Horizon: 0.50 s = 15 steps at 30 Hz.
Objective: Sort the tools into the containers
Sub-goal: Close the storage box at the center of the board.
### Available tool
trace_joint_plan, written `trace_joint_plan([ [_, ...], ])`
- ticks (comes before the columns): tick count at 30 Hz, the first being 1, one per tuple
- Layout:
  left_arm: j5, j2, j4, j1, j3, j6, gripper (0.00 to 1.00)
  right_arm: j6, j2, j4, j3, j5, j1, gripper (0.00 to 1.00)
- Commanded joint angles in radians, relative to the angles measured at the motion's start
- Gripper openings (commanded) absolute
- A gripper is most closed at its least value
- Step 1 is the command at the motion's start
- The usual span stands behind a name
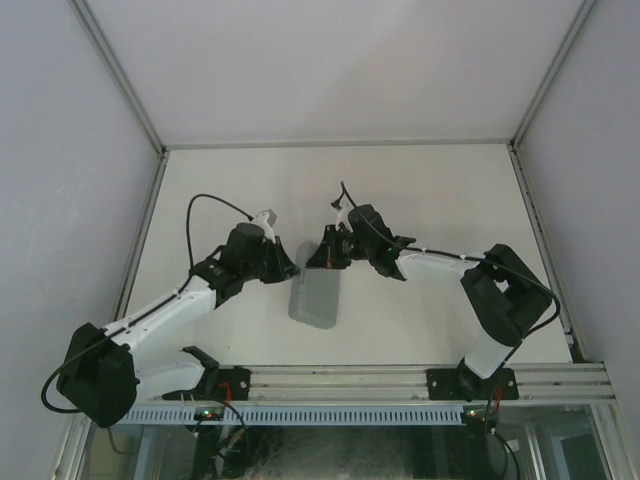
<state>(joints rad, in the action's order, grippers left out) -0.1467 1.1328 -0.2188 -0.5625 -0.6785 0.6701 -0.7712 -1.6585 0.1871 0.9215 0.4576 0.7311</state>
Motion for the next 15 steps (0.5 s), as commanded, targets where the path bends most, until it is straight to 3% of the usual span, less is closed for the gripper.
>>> trace_joint_plan([
  [1,-0.043,0.001,0.019,-0.014,0.027,0.03,0.0,0.011,-0.049,0.013,0.05,-0.001,0.026,0.0],
  [15,-0.012,0.062,0.139,-0.015,0.171,0.077,0.0,0.06,-0.098,-0.077,0.055,-0.033,0.039,0.0],
])
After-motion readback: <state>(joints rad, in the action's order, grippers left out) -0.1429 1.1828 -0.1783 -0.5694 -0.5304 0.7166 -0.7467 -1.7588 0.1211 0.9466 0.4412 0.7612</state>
